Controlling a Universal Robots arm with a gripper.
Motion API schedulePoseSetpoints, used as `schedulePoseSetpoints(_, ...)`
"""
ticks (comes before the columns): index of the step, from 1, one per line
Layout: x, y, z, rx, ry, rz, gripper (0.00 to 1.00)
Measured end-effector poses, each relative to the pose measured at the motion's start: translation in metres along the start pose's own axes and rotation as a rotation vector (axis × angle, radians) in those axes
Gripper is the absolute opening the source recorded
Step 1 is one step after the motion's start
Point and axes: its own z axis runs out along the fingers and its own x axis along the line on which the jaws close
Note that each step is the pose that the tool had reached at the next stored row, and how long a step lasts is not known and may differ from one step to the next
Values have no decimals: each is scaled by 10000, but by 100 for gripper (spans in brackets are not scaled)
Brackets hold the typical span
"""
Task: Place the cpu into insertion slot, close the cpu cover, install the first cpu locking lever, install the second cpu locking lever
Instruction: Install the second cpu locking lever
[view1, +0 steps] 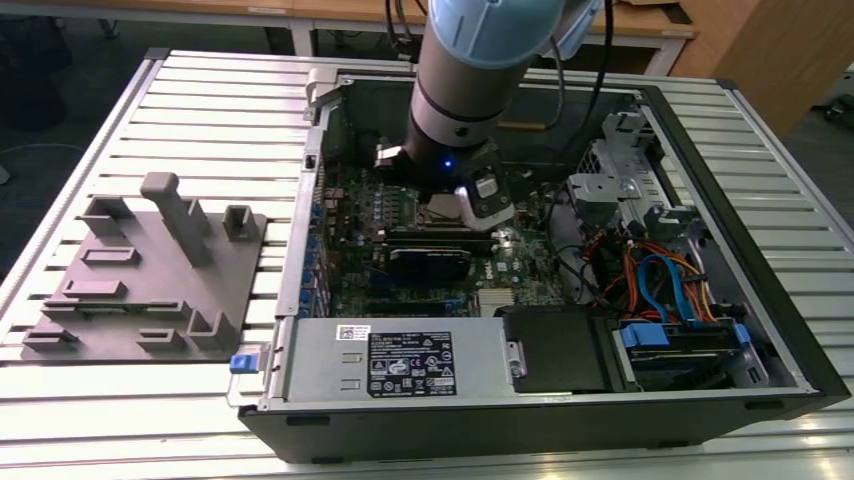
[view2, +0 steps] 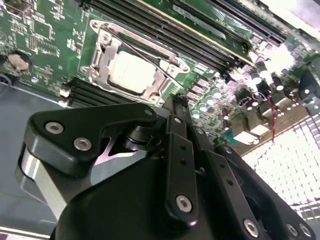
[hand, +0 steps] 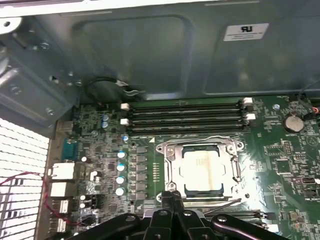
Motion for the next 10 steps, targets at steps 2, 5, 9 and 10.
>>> schedulePoseSetpoints(2,-22,-2,8,-3,-20,56,10)
schedulePoseSetpoints(5,-34,-8,19,-14,-74,210,10)
schedulePoseSetpoints(9,-40,-18,31,-33,-150,417,10)
schedulePoseSetpoints(10,-43,-28,31,-34,-159,441,10)
